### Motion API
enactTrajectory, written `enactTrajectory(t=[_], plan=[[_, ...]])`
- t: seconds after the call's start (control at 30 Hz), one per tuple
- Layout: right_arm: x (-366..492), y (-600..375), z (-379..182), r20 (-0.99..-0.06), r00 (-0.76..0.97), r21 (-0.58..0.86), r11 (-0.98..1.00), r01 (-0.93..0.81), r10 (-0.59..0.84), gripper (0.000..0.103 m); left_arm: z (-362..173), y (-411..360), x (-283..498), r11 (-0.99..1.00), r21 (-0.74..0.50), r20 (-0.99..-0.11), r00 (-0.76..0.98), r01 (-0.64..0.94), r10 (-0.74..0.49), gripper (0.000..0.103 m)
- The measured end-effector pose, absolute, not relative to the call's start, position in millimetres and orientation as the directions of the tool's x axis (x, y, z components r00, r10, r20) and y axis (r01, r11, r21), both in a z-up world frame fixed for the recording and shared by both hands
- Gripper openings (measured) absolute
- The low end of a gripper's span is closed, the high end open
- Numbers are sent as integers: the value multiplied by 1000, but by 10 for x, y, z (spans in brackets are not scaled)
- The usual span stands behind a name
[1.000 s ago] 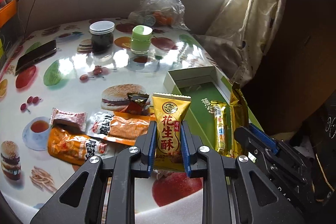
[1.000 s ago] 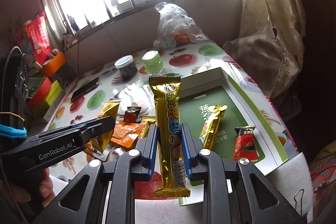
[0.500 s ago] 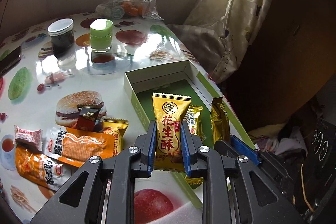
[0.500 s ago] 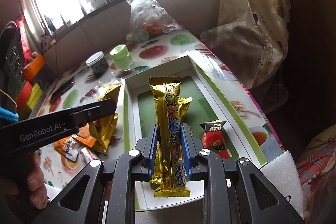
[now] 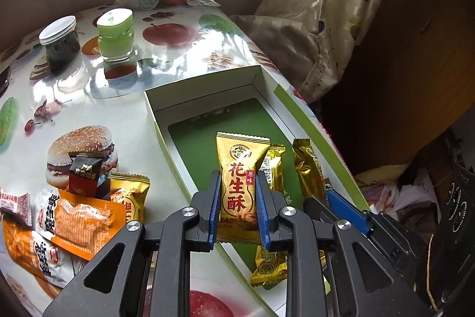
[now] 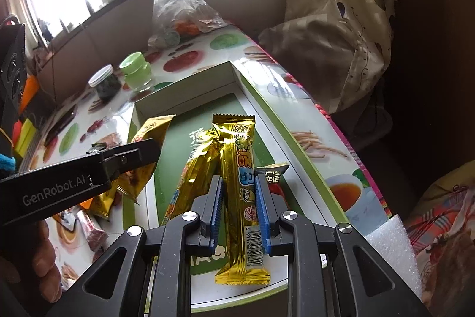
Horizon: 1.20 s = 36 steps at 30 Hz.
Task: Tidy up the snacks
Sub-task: 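Carry the gold bar with the right gripper while the left gripper carries the yellow packet to the box, then lower both packets into the box and open both grippers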
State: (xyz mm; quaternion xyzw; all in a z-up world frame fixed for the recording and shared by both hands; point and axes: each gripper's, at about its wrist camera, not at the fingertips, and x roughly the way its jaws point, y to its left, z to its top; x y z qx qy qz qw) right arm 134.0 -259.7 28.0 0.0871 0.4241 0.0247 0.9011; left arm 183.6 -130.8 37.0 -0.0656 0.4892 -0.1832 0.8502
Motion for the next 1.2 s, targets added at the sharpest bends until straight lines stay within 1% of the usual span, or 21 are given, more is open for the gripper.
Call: enactTrajectory(t=[0.53, 0.6, 0.7, 0.8, 0.83, 0.87, 0.93, 1.2], plan=[[1383, -2563, 255, -760, 640, 163, 986, 21, 112, 21, 274, -1405, 1916, 936, -249, -831, 441, 249, -338, 23], [1388, -2557, 253, -761, 639, 161, 987, 20, 111, 22, 276, -1404, 1917, 936, -249, -833, 438, 248, -337, 23], [1392, -2534, 249, -761, 639, 157, 988, 13, 112, 27, 275, -1408, 1924, 937, -243, -837, 434, 251, -333, 24], [1396, -2521, 257, -761, 639, 160, 987, 17, 112, 30, 282, -1409, 1912, 939, -234, -842, 431, 251, -325, 26], [1396, -2518, 262, -761, 640, 159, 987, 20, 109, 32, 290, -1405, 1906, 939, -234, -841, 432, 253, -326, 29], [1395, -2511, 265, -760, 642, 155, 988, 24, 104, 33, 299, -1397, 1900, 938, -236, -839, 434, 252, -328, 35], [1388, -2514, 286, -759, 644, 147, 989, 27, 95, 35, 326, -1378, 1879, 938, -236, -834, 443, 252, -329, 41], [1301, -2535, 370, -751, 657, 133, 990, 41, 74, 39, 446, -1301, 1744, 937, -238, -818, 469, 254, -335, 41]])
